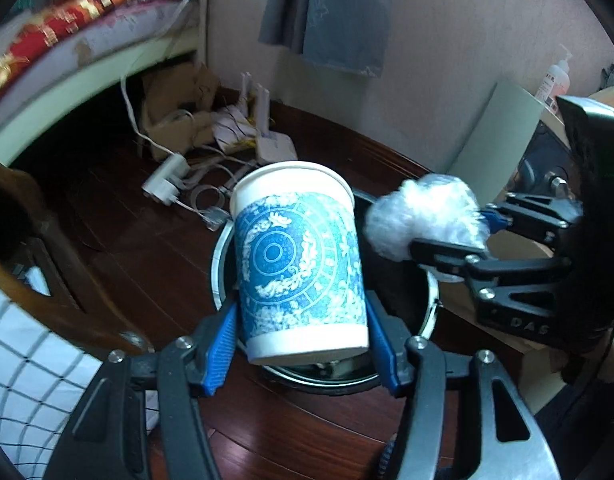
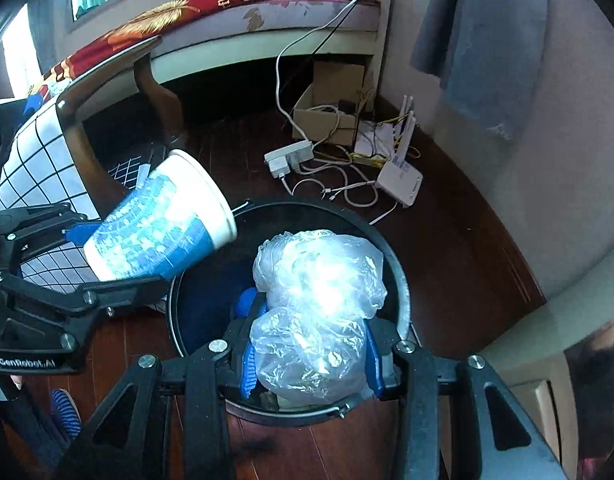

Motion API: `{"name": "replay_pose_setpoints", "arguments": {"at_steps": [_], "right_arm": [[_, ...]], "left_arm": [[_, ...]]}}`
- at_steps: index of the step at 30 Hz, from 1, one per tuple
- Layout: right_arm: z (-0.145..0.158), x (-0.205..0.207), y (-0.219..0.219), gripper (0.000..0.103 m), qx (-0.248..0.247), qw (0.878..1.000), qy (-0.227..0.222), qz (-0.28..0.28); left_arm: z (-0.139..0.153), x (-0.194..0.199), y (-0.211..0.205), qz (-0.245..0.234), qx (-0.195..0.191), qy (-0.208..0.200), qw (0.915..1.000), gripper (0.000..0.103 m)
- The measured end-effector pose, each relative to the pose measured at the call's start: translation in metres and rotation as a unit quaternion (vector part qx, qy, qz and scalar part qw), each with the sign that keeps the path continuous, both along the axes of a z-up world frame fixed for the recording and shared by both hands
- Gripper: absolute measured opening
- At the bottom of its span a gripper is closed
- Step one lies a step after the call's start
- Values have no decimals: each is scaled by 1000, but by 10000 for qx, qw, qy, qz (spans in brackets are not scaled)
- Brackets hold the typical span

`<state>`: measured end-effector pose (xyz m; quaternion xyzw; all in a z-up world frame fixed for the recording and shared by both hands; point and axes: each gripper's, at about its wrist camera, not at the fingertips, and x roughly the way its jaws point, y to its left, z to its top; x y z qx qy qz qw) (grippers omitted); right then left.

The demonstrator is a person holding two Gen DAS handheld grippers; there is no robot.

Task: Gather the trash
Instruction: 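Carry the paper cup and plastic bag over the bin and release both, then move both open grippers back toward the blue cloth and tissue on the box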

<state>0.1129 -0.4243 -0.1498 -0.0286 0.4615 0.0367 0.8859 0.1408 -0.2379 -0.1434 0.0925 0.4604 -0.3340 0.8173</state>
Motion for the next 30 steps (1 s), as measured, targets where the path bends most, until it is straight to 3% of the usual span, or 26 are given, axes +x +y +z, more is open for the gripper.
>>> {"name": "replay_pose_setpoints", "arguments": {"at_steps": [2, 3, 4, 5, 7, 9, 11, 20, 30], "right_arm": [[-10, 7, 0, 49, 45, 9999, 91, 92], [-19, 11, 0, 54, -32, 9997, 198, 126], [-31, 14, -2, 71, -198, 9991, 375, 69], [-41, 15, -5, 82, -314, 9982, 510, -33], [-49, 13, -9, 84, -392, 9970, 652, -136], [-50, 11, -8, 102, -530, 9965, 634, -161], [-49, 11, -4, 103, -612, 9960, 634, -177], [-35, 14, 14, 103, -667, 9968, 440, -93], [-11, 8, 34, 103, -606, 9980, 180, 44]], "left_arm": [[-11, 7, -2, -141, -160, 287, 9994, 70], [-17, 10, -1, -2, 16, 315, 9995, 87], [-20, 13, 1, 149, 141, 320, 9993, 101], [-22, 16, 6, 275, 158, 338, 9989, 103], [-20, 15, 18, 499, 173, 282, 9982, 103], [-17, 11, 24, 596, 356, 46, 9976, 103], [-16, 7, 29, 685, 458, -162, 9965, 103], [-9, 2, 40, 869, 500, -338, 9944, 103], [18, -5, 61, 1134, 395, -580, 9911, 103]]}}
